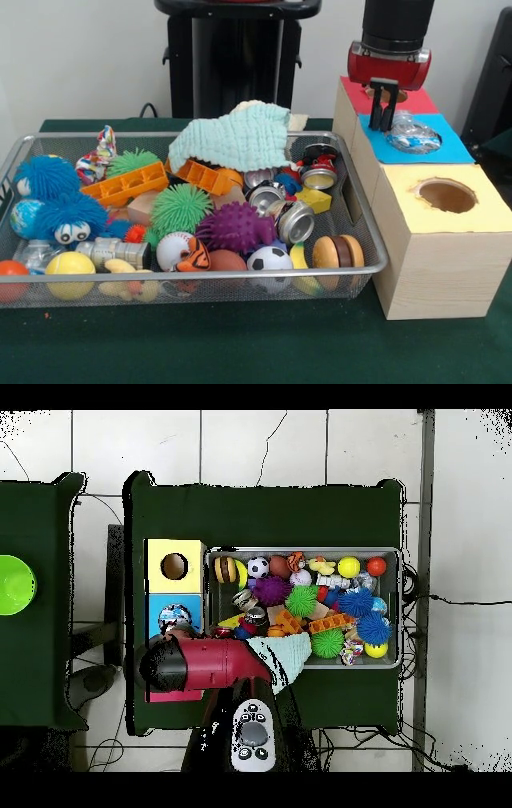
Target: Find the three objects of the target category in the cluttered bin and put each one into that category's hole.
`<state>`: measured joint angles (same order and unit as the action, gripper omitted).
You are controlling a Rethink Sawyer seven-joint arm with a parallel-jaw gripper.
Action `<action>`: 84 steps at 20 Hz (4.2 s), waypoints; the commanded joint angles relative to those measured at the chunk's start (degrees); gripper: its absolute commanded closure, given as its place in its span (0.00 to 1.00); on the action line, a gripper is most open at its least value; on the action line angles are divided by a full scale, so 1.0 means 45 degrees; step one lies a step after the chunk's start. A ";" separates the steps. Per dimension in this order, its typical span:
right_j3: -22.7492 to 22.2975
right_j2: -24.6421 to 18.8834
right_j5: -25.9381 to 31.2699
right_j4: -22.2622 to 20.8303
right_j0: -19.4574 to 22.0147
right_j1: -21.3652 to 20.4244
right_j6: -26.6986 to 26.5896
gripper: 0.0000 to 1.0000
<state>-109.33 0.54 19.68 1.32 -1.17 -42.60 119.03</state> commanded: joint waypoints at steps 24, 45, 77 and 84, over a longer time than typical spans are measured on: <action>-0.0145 0.0219 0.2700 -0.0261 -0.0757 -0.1418 0.0906 1.00; 0.1431 -0.0243 0.1342 0.0725 -0.1195 0.0393 0.2004 1.00; 0.0334 0.0387 0.4587 0.0086 -0.0846 -0.2059 0.0482 1.00; 0.0297 0.0321 0.4771 -0.0020 -0.0785 -0.2234 0.0688 1.00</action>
<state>-107.02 3.24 34.70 1.80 -6.48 -50.62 119.03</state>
